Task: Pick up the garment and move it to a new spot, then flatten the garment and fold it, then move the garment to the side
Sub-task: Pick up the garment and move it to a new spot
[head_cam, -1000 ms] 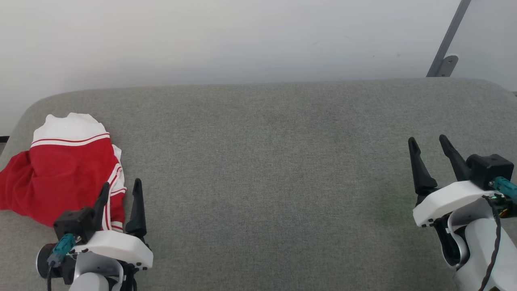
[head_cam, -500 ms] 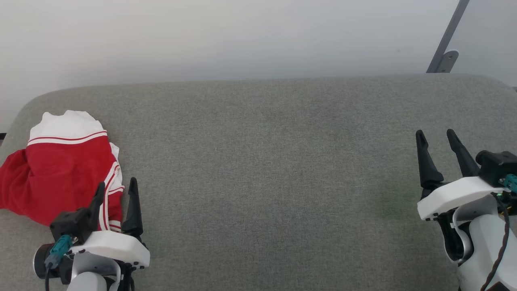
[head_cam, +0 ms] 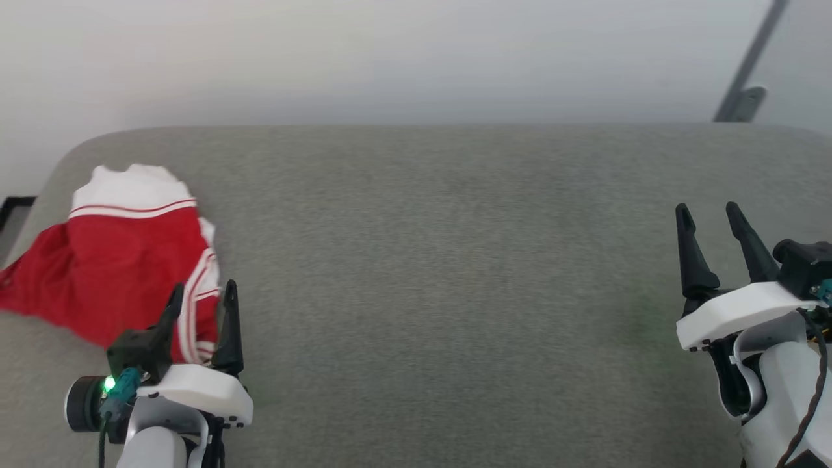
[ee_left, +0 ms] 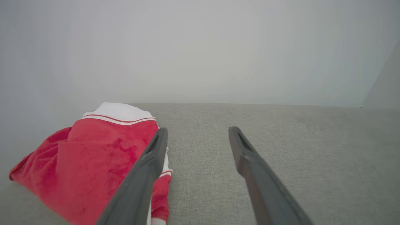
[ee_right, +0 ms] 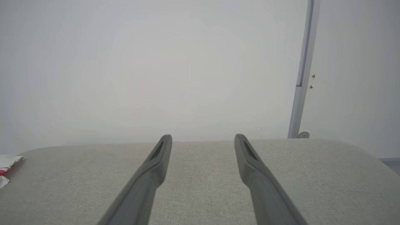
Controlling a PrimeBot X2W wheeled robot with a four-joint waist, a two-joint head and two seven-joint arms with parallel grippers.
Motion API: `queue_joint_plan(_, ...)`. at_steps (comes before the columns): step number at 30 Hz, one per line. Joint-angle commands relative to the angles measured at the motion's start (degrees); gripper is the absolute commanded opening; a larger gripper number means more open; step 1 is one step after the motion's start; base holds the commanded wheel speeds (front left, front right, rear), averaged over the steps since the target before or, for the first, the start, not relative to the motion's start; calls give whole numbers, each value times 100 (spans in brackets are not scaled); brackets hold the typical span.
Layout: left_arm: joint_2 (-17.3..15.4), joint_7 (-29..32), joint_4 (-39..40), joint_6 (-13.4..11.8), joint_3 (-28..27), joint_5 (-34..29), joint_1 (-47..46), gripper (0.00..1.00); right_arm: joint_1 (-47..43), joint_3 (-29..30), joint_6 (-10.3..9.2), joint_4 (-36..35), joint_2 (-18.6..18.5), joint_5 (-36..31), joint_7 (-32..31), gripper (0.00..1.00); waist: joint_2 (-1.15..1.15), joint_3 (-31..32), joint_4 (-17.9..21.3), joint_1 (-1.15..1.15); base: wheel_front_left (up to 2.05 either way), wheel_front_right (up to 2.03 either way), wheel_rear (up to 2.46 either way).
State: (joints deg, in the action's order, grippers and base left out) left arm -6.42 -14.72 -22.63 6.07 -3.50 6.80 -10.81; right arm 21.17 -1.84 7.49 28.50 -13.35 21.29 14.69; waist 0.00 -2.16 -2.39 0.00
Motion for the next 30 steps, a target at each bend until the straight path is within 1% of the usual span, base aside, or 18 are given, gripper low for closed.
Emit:
queue_joint_plan(1, 25, -67, -17, 18, -31, -121, -93, 100, -12, -66, 0, -2, -16, -53, 62, 100, 0, 3, -229, 0, 0, 0, 0)
queue_joint_plan(10, 160, -49, -68, -33, -249, -77, 69, 100, -119, -509, 0, -53, 119, 73, 57, 100, 0, 5, -1222, 0, 0, 0, 0)
queue_joint_plan(16, 245, -49, 119, -99, -403, -32, 260, 100, -133, -746, 0, -57, 232, 121, 57, 100, 0, 13, -1926, 0, 0, 0, 0)
queue_joint_plan(22, 313, -49, 214, -154, -522, 29, 447, 100, -125, -917, 0, -13, 361, 162, 58, 100, 0, 69, -2540, 0, 0, 0, 0)
queue_joint_plan(26, 330, -49, 304, -194, -597, 86, 563, 100, -74, -1022, 0, -2, 430, 183, 58, 100, 0, 78, -2722, 0, 0, 0, 0)
queue_joint_plan(30, 351, -49, 478, -254, -722, 231, 722, 100, 66, -1177, -1, 46, 486, 215, 58, 100, 0, 26, -2764, 0, 0, 0, 0)
